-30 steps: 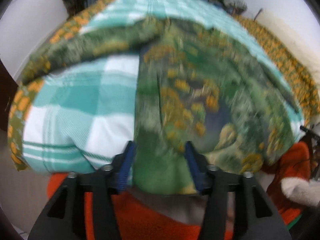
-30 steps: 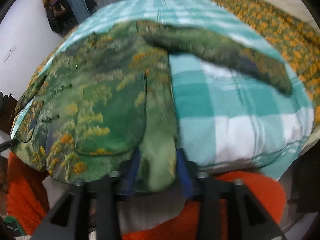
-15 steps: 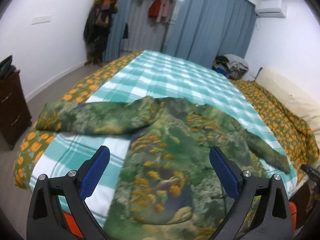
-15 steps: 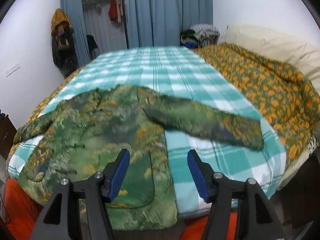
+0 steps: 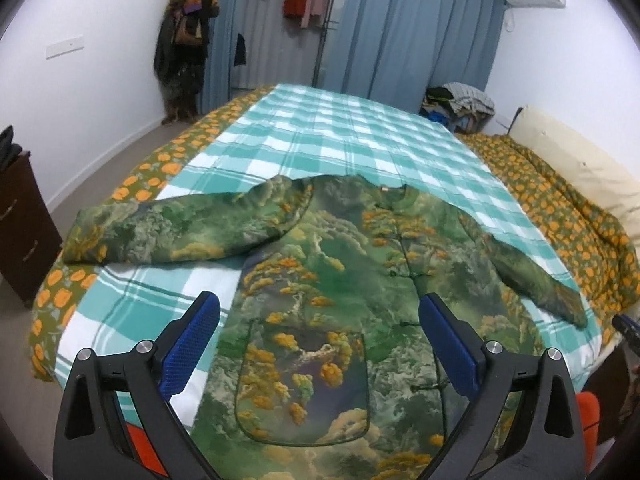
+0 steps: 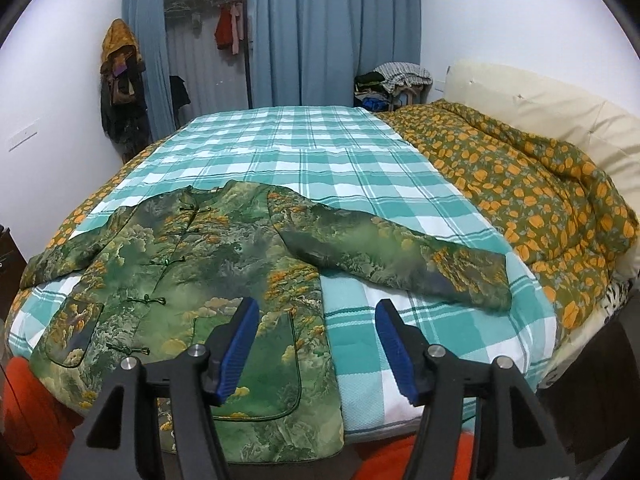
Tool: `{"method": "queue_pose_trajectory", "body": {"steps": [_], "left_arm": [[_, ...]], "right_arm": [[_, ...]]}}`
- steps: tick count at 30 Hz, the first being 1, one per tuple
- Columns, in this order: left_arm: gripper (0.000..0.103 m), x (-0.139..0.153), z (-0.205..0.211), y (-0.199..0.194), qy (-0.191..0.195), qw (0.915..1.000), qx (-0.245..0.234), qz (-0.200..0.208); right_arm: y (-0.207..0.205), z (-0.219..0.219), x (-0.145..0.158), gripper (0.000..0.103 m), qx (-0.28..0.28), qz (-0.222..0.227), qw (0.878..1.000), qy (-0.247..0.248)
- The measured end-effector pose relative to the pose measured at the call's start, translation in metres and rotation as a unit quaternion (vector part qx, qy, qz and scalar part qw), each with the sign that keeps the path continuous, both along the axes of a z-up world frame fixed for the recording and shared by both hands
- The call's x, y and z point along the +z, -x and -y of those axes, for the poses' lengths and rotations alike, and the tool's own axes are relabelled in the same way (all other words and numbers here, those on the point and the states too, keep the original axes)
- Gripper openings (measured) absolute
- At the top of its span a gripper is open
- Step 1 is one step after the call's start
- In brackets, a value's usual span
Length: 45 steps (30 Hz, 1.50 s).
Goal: Fold large clothes
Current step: 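Release both sleeves and lift both grippers above the spread jacket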
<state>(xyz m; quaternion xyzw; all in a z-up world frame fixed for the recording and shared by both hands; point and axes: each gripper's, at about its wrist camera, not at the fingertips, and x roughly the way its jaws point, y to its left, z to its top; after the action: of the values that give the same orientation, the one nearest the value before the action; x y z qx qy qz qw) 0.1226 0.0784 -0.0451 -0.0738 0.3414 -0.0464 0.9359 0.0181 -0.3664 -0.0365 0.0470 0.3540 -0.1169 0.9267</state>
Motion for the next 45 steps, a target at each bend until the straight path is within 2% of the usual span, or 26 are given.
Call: {"method": "queue_pose_trajectory", "body": {"steps": [8, 13, 22, 33, 37, 40, 45], "left_arm": [[0.102, -0.009, 0.005, 0.005, -0.026, 0.9994, -0.008, -0.023], [0.102, -0.006, 0.004, 0.002, -0.025, 0.9993, -0.006, -0.027], [0.102, 0.014, -0.005, -0.004, 0.019, 0.9997, 0.003, -0.016], [0.102, 0.017, 0.03, -0.018, 0.036, 0.9992, -0.004, -0.014], [0.102, 0.012, 0.049, -0.019, 0.016, 0.9995, -0.022, -0.015], [0.102, -0.002, 0.061, -0.018, -0.004, 0.9987, -0.036, -0.035], [0.102, -0.019, 0.065, -0.017, -0.011, 0.9968, -0.038, -0.07]], "right_arm": [[0.0, -0.003, -0.002, 0.062, 0.008, -0.004, 1.0, 0.006], [-0.002, -0.004, -0.003, 0.062, 0.011, -0.009, 1.0, 0.007], [-0.004, 0.004, -0.003, 0.062, 0.005, -0.006, 1.0, 0.008], [-0.015, 0.004, -0.018, 0.062, 0.006, -0.012, 1.0, -0.015], [-0.018, 0.009, -0.024, 0.062, 0.001, -0.018, 1.0, -0.015], [-0.019, 0.02, -0.031, 0.062, -0.01, -0.024, 1.0, -0.011], [-0.021, 0.054, -0.047, 0.062, -0.05, -0.033, 0.998, -0.006]]}}
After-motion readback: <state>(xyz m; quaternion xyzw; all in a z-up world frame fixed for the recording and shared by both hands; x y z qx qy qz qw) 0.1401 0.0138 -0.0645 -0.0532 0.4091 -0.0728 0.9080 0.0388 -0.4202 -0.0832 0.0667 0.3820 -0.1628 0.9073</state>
